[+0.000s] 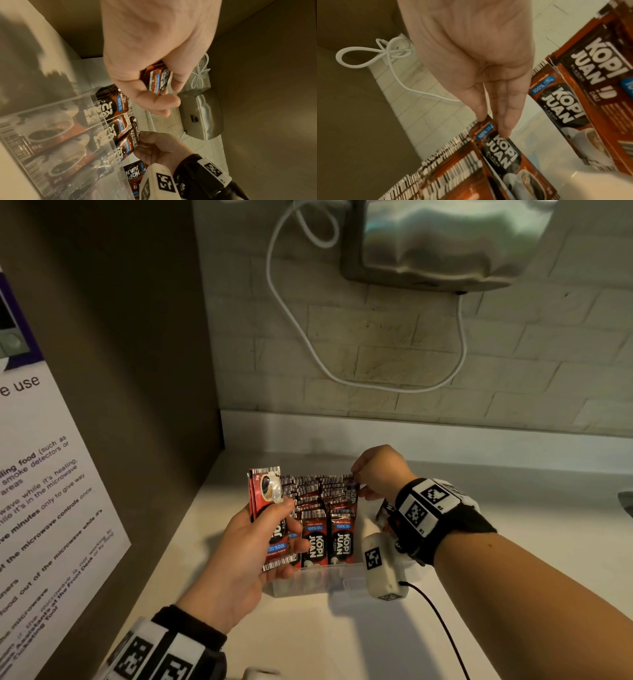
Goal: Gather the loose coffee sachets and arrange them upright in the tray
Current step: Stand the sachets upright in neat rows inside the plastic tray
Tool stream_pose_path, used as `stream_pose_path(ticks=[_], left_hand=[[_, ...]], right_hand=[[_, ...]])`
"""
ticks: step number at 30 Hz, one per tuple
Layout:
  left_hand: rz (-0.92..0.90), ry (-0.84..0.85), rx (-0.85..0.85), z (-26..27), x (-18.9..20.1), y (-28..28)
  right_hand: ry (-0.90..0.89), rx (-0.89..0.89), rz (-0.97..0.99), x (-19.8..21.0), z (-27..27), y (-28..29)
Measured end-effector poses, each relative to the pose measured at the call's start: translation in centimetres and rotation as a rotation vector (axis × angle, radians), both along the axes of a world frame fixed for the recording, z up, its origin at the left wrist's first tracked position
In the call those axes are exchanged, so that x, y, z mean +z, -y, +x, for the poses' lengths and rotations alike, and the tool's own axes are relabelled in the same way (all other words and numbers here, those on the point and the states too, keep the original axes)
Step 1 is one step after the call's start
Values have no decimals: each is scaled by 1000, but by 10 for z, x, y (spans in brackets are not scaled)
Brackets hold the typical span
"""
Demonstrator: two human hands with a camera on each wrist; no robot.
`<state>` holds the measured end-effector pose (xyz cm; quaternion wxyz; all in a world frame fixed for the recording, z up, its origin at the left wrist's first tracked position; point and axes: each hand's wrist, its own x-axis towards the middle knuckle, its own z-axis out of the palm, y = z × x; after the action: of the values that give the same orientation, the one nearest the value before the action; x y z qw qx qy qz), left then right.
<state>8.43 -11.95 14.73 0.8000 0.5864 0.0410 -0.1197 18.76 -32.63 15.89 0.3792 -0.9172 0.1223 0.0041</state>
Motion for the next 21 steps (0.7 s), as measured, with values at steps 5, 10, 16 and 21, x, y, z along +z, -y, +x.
stream_pose_path(ticks=[5, 10, 16, 21], left_hand=[[-54, -11, -15, -1, 2, 0], [-21, 20, -35, -3, 3, 2], [34, 56, -109, -4, 1, 9], [-32, 85, -6, -3, 2, 7]], right_hand=[[40, -22, -27, 10, -9, -2], [273, 32, 208, 40, -38, -20], [147, 429, 250, 56, -74, -41], [237, 300, 347, 52, -82, -20]])
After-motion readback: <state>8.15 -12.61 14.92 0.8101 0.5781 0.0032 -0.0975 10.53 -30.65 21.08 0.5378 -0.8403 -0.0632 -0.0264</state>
